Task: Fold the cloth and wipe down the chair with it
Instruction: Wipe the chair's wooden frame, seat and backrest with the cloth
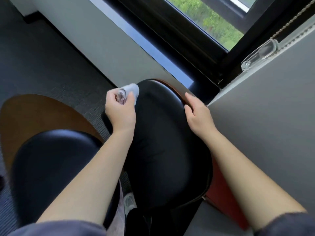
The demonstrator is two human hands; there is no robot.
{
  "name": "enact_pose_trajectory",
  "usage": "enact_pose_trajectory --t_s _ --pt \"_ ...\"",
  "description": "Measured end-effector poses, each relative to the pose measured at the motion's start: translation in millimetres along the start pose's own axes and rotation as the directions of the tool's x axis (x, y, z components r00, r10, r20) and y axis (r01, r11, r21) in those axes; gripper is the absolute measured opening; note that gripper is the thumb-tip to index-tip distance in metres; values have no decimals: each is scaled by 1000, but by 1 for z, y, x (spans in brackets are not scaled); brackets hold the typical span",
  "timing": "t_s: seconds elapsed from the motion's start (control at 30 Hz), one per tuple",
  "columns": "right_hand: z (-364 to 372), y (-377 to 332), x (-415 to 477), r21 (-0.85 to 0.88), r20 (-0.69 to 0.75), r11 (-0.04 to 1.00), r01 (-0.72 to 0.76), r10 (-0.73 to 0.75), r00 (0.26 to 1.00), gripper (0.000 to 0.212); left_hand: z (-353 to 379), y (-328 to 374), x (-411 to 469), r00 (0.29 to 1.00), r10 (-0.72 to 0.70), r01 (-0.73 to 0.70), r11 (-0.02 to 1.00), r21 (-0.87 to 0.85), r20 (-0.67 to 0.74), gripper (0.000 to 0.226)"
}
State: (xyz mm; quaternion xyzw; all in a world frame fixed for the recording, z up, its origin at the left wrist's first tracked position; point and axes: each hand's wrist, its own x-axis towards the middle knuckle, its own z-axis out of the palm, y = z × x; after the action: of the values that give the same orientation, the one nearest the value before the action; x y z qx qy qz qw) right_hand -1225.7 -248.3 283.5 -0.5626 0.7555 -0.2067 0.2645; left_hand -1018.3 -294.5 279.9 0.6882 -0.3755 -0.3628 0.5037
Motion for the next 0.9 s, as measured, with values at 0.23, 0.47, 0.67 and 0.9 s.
enact_pose_trajectory --t_s 0.23,0.47,0.67,0.9 --pt "5 25 8 286 82 956 -64 42 996 39 48 -42 9 839 259 -413 875 252 478 20" --pt "5 24 8 320 48 947 -36 22 999 39 55 -32 32 859 254 -387 891 238 444 21" --pt "5 28 9 371 51 928 -31 13 999 38 58 -27 7 746 434 -594 777 209 505 32" --pt "5 40 11 468 149 881 -74 4 989 40 61 -21 -23 752 396 -563 802 200 527 26"
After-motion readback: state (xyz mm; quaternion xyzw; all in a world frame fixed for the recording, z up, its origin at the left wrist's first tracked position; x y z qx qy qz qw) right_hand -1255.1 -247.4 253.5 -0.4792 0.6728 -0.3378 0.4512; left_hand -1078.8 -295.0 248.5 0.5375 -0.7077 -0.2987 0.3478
